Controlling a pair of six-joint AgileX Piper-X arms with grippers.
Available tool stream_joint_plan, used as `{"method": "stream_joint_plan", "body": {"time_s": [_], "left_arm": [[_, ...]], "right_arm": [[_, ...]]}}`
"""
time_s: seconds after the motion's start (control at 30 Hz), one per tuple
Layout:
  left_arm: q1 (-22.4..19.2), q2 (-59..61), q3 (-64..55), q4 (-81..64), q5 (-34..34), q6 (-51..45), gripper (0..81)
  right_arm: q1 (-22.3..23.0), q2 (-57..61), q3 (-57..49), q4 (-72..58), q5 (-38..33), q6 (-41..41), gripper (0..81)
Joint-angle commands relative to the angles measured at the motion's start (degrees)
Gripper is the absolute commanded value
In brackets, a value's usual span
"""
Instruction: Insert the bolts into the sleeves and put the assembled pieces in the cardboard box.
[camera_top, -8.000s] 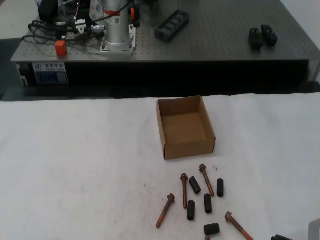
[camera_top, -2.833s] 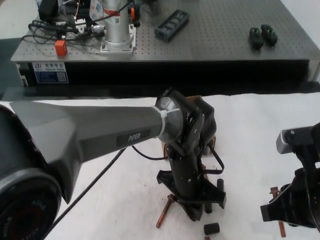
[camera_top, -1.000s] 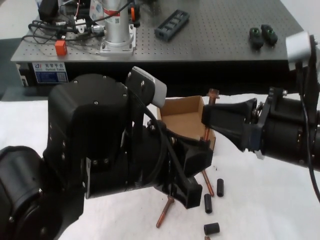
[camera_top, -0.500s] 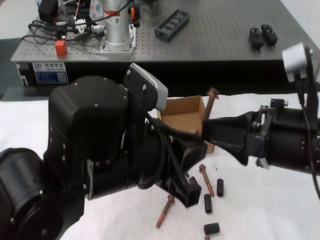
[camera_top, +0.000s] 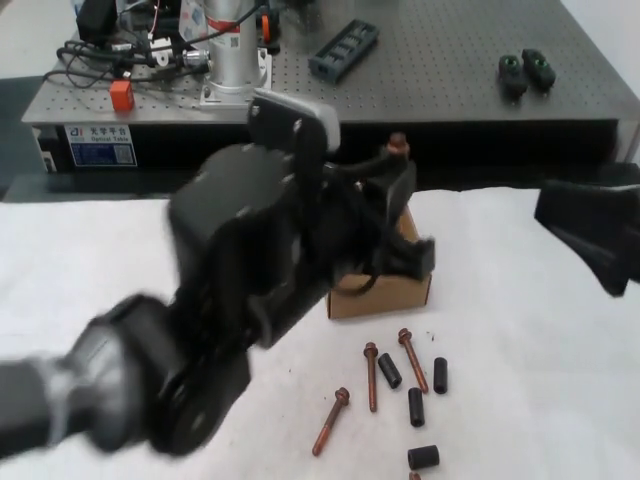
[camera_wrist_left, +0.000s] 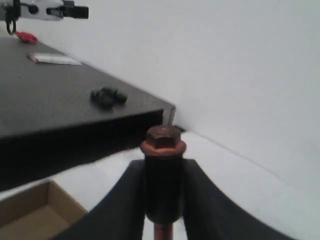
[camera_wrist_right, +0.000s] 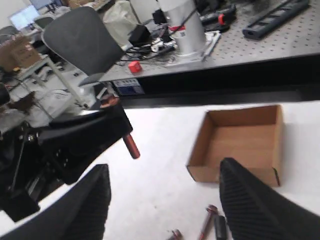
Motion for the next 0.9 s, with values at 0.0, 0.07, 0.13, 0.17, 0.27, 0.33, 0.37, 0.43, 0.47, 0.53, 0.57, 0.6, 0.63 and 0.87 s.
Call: {"method": "stream_joint_plan", "body": {"time_s": [0.0, 0.07, 0.13, 0.17, 0.27, 0.33, 0.37, 0.43, 0.47, 0.53, 0.57, 0.6, 0.63, 0.87], "left_arm": [[1.33, 3.11, -5.73, 7.83, -1.06, -4.73, 0.7], [2.76, 8.24, -14.27, 17.57, -1.06, -4.86, 0.7], [3.94, 13.53, -22.67, 24.62, -1.06, -4.84, 0.7], [4.53, 16.71, -27.42, 28.42, -1.06, -5.07, 0.7], [6.18, 25.66, -40.51, 40.97, 0.55, -5.92, 0.7], [7.03, 31.56, -48.95, 47.39, 3.03, -7.81, 0.7], [7.38, 34.20, -52.65, 50.01, 4.58, -8.75, 0.7], [7.87, 38.26, -58.19, 53.60, 6.28, -10.42, 0.7], [7.92, 40.15, -60.57, 55.25, 6.56, -11.12, 0.7], [7.90, 42.84, -63.67, 56.99, 7.31, -12.24, 0.7], [7.90, 43.94, -64.59, 57.31, 7.76, -12.49, 0.7], [7.90, 44.75, -65.00, 57.29, 8.55, -13.86, 0.7], [7.90, 45.18, -65.05, 56.87, 9.22, -14.85, 0.7], [7.90, 46.29, -65.04, 57.18, 10.27, -17.34, 14.9]], "right_arm": [[-0.97, -0.13, -0.09, 2.91, 2.01, -1.61, 47.3], [-1.30, -0.13, -0.09, 4.72, 4.61, -2.93, 47.3], [-1.28, -0.13, -0.09, 6.16, 7.58, -3.73, 47.3], [-1.28, -0.13, -0.09, 6.82, 8.39, -3.72, 47.3], [-1.28, -0.13, -0.09, 8.59, 10.55, -3.72, 47.3], [-1.28, -0.13, -0.09, 9.66, 11.59, -3.61, 47.3], [-1.28, -0.13, -0.09, 10.18, 11.59, -3.61, 47.3], [-1.28, -0.13, -0.09, 10.95, 11.59, -3.61, 47.3], [-1.28, -0.13, -0.09, 11.21, 11.59, -3.61, 47.3], [-1.28, -0.13, -0.09, 11.32, 11.59, -3.61, 47.3], [-1.28, -0.13, -0.09, 11.32, 11.59, -3.61, 47.3], [-1.28, -0.13, -0.09, 11.32, 11.59, -3.61, 47.3], [-1.28, -0.13, -0.09, 11.47, 11.59, -3.61, 47.3], [-1.28, 3.01, -0.09, 14.73, 11.59, -3.61, 47.3]]}}
